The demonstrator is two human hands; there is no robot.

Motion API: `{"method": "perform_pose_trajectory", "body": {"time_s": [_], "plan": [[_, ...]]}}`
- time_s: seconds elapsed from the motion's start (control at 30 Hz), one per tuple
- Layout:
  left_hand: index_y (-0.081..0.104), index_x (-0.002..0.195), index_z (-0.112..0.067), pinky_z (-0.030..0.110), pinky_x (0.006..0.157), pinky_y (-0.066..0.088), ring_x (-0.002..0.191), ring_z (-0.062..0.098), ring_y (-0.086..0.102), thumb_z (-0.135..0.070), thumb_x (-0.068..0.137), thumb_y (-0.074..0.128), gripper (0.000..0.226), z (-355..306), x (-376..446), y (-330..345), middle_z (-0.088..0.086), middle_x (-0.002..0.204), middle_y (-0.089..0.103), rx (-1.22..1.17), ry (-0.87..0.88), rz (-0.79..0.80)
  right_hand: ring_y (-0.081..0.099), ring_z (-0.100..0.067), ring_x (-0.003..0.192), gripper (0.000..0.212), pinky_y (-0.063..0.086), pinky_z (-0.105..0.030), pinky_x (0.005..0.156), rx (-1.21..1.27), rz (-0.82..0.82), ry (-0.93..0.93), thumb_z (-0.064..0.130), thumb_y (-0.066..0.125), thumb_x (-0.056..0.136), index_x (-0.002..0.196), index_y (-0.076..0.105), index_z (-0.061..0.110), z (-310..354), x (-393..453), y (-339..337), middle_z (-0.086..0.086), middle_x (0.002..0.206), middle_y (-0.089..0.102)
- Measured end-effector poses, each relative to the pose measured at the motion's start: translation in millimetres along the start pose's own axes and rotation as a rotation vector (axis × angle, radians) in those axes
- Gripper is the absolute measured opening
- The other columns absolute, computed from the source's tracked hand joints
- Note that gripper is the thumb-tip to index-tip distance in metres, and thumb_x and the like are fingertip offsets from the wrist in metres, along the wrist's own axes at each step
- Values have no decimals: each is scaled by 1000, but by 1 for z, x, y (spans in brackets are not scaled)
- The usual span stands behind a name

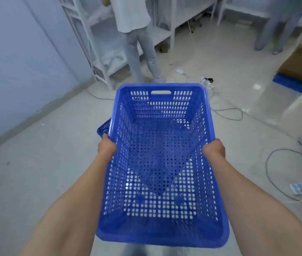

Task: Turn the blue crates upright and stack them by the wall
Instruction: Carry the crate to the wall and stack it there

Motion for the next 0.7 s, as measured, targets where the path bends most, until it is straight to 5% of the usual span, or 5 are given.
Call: {"method": "perform_pose_trajectory", "body": {"time_s": [0.13, 0.33, 0.43, 0.7], "plan": [[50, 115, -3, 37, 70, 42, 101, 41, 59, -8, 89, 52, 27, 70, 29, -70, 26, 112, 61, -84, -91, -90, 59, -34, 90, 36, 49, -35, 76, -56, 90, -105, 7, 52, 87, 123, 50, 4, 78, -34, 68, -16, 118, 60], [51, 113, -3, 40, 79, 48, 99, 41, 60, -6, 86, 49, 28, 172, 86, -169, 25, 112, 62, -185, -197, -173, 64, -36, 90, 33, 55, -40, 74, -156, 126, -252, 12, 55, 83, 115, 54, 5, 193, -94, 176, -19, 111, 64], [51, 115, -5, 41, 82, 48, 99, 40, 60, -8, 87, 49, 28, 217, 115, -214, 23, 112, 61, -218, -243, -206, 59, -33, 87, 32, 45, -34, 64, -218, 175, -303, 9, 54, 88, 119, 52, 2, 241, -125, 231, -19, 114, 62], [51, 109, -7, 42, 83, 50, 89, 36, 57, -9, 85, 50, 24, 301, 177, -308, 18, 106, 61, -300, -349, -319, 62, -37, 99, 36, 46, -35, 69, -280, 231, -418, 11, 59, 85, 120, 53, 2, 354, -179, 346, -20, 118, 61]]}}
Point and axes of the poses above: each hand's wrist, its own x-axis towards the middle knuckle, its own y-axis out of the palm, z = x × y, the point moved 9 cm from there along x, towards the middle knuckle
